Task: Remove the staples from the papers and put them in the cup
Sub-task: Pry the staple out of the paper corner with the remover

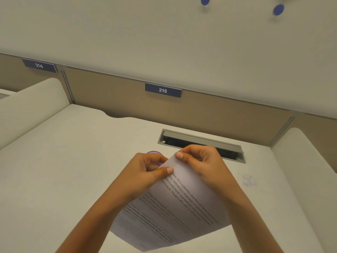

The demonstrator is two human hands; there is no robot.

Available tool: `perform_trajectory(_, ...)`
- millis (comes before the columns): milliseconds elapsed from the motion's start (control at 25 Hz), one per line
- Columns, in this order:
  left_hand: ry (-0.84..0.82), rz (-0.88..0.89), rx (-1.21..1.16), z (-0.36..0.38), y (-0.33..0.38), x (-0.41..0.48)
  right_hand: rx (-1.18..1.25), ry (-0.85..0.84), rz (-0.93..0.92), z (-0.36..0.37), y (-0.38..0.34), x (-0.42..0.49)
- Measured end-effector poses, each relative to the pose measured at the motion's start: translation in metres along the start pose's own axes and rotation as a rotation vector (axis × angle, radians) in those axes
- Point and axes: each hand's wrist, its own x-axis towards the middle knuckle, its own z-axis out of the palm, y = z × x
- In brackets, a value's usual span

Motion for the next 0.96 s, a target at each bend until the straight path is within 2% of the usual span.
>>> perform_trajectory(160, 0.035, 0.011, 0.021, 0.001, -0.001, -0.005, 0.004, 0.038, 0.012, 0.002, 0.0, -0.003)
perform_trajectory(320, 0.181, 0.087, 0.133, 0.001, -0.005, -0.009, -0.143, 0.359, -0.071, 0.012, -0.003, -0.012)
perform_trajectory(360, 0.232, 0.118, 0.163, 0.002, -0.006, -0.01, -0.154, 0.395, -0.105, 0.017, -0.004, -0.016)
perform_trajectory(560, 0.421, 0.28, 0.394, 0.021, -0.003, -0.022, -0.061, 0.375, -0.114, 0.041, -0.005, -0.024)
perform_trajectory(680, 0.455, 0.317, 0.421, 0.034, -0.001, -0.031, 0.061, 0.374, -0.072, 0.039, -0.003, -0.023)
perform_trajectory(800, 0.451, 0.383, 0.436, 0.033, 0.0, -0.034, 0.172, 0.293, -0.022, 0.026, -0.002, -0.022)
perform_trajectory(960, 0.618, 0.456, 0.597, 0.019, 0.005, -0.026, 0.212, 0.181, 0.044, 0.008, -0.011, -0.023)
